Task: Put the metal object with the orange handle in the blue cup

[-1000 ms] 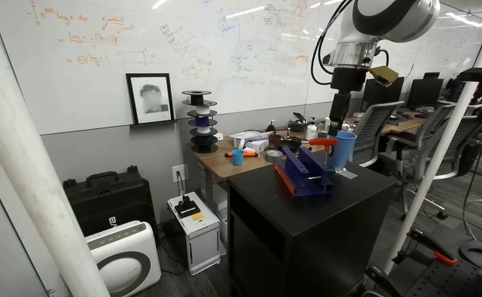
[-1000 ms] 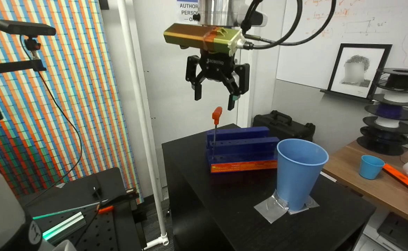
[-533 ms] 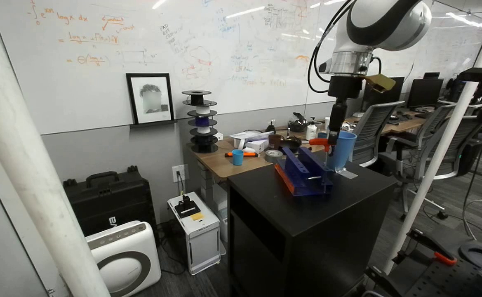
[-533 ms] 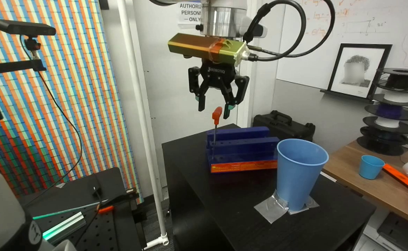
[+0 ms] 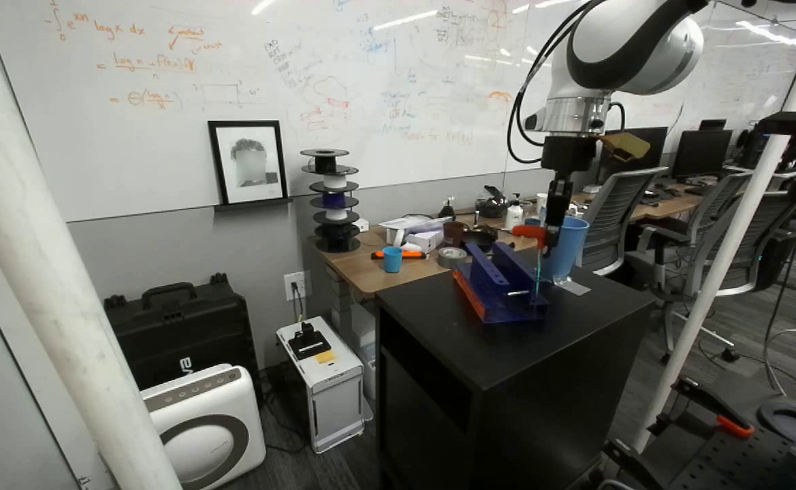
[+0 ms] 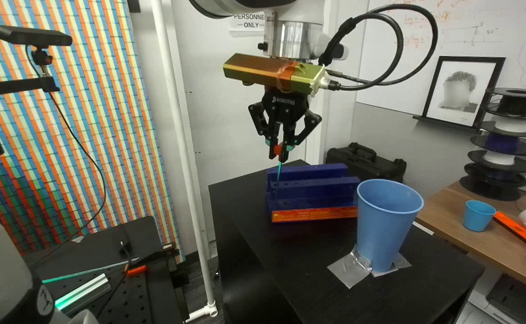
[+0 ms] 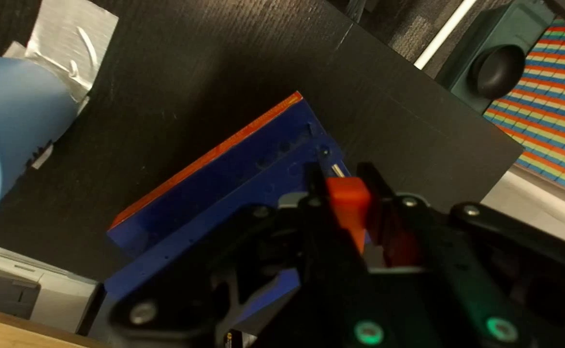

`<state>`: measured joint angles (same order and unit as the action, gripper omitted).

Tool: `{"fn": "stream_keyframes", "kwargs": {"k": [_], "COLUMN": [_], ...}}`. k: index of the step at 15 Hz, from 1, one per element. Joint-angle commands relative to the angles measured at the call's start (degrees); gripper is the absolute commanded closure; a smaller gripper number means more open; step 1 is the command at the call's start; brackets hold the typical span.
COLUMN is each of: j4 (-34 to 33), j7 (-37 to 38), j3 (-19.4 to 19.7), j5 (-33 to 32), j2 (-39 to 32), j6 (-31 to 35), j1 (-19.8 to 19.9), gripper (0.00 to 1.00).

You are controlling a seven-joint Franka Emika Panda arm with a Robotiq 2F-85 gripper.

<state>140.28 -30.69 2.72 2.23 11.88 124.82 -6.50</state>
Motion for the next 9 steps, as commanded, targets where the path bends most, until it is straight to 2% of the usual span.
{"fn": "stream_keyframes", "kwargs": {"k": [1,9], "j4": [-1.29,-3.68], "j7": [-1.57,-1.21], "j3": [-0.32,-0.23], "j5": [-1.64,-3.5], "j2": [0.8,8.33], "j6": [-0.17,-1.88], "j1": [1.16,1.02], "gripper": [0.87,0.87]}}
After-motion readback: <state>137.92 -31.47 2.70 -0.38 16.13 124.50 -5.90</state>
